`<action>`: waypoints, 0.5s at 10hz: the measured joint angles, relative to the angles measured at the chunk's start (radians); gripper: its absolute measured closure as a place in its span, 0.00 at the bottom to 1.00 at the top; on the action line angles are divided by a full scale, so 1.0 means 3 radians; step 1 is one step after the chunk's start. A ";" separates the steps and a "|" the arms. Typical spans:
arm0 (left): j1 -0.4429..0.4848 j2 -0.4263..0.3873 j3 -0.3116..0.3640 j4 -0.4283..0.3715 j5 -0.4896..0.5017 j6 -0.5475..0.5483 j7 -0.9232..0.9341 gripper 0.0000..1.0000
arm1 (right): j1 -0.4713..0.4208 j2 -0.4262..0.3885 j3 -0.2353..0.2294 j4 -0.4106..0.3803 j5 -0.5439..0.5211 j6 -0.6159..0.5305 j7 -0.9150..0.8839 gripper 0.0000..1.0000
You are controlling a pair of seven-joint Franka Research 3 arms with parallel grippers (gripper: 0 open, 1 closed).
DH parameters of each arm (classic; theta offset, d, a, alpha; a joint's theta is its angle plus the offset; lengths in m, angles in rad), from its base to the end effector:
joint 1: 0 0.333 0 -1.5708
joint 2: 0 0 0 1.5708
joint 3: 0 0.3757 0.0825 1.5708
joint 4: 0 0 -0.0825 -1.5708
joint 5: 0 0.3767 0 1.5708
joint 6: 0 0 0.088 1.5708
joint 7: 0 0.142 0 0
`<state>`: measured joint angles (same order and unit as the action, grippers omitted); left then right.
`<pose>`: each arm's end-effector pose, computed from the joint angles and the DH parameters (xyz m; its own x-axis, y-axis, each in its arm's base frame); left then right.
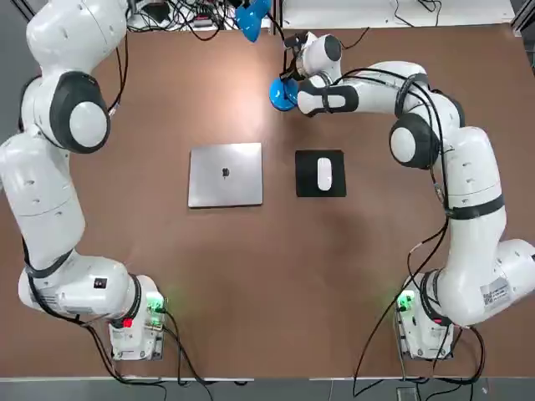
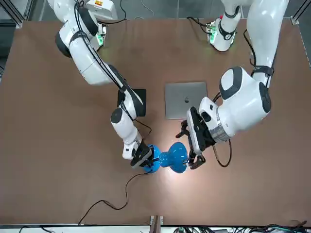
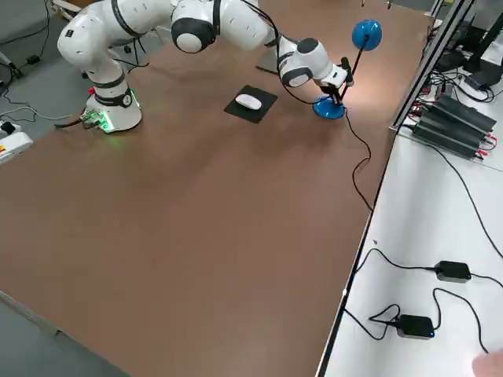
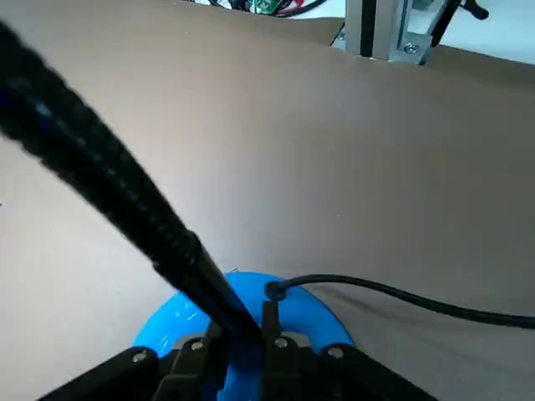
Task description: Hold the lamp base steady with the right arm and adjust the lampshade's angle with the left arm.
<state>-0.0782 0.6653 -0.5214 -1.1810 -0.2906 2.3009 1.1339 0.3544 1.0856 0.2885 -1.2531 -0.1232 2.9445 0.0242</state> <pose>0.7341 -0.3516 0.5180 0.0724 -0.7355 0.6737 -0.9725 -0.2019 -0.1159 0.7321 0.4436 0.1877 0.7376 0.3355 0.5860 0.5205 -0.8353 -0.1770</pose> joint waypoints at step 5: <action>-0.0108 0.0251 -0.0003 0.0113 -0.0239 0.0277 0.0000 0.01 | 0.0033 0.0002 -0.0046 0.0001 -0.0001 0.0033 -0.0006 0.79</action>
<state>-0.1106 0.7405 -0.5224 -1.1470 -0.3623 2.3841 1.1338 0.3643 1.0862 0.2747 -1.2529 -0.1235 2.9544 0.0223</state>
